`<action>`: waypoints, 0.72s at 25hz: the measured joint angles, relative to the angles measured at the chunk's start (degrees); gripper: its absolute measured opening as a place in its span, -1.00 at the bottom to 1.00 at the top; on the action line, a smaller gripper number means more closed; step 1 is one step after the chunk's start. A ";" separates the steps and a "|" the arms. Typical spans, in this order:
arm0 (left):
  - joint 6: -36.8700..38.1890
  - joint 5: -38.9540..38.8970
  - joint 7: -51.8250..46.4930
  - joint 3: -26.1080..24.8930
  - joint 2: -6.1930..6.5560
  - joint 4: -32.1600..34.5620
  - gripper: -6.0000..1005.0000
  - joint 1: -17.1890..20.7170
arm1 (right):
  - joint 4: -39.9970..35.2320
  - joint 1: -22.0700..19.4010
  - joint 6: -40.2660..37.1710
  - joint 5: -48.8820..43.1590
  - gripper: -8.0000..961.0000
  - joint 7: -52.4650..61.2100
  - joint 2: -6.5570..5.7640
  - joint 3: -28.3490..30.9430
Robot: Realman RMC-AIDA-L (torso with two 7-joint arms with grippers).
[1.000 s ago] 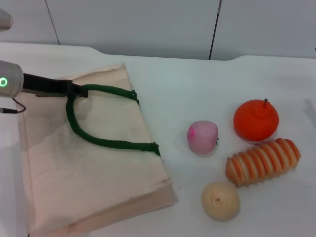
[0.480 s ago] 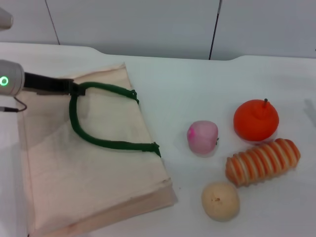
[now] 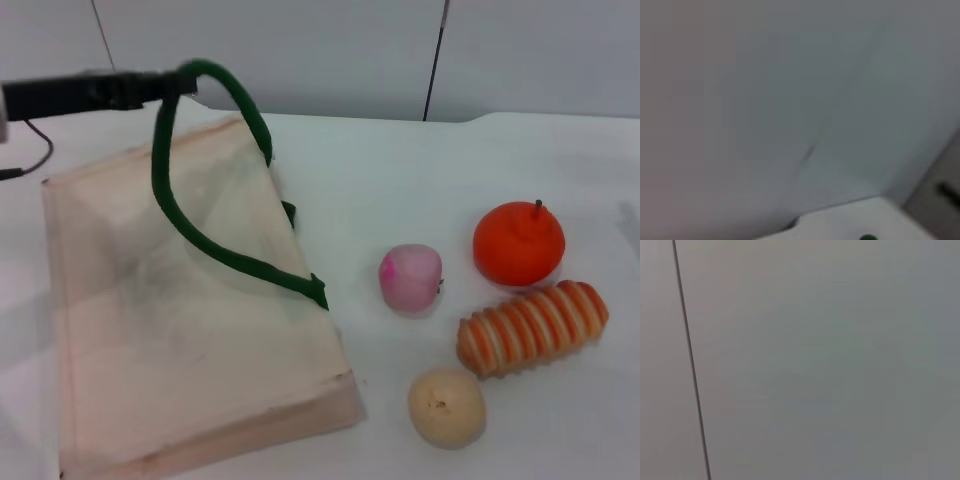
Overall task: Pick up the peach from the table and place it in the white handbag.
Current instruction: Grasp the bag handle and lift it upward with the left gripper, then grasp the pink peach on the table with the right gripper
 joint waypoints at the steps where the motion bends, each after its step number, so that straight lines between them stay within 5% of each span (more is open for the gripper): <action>1: 3.11 -1.26 1.39 0.00 0.50 -0.01 -0.70 0.84 | 0.00 0.00 0.00 0.00 0.87 0.00 0.00 0.00; 8: 14.76 -2.97 3.30 0.00 2.46 -2.09 -0.70 3.57 | 0.00 -0.09 0.07 -0.01 0.87 0.17 0.00 0.07; 18: 21.10 -4.23 1.16 0.00 2.70 -7.58 -0.70 5.07 | -7.68 -0.05 2.93 -9.70 0.87 18.29 -0.25 -2.25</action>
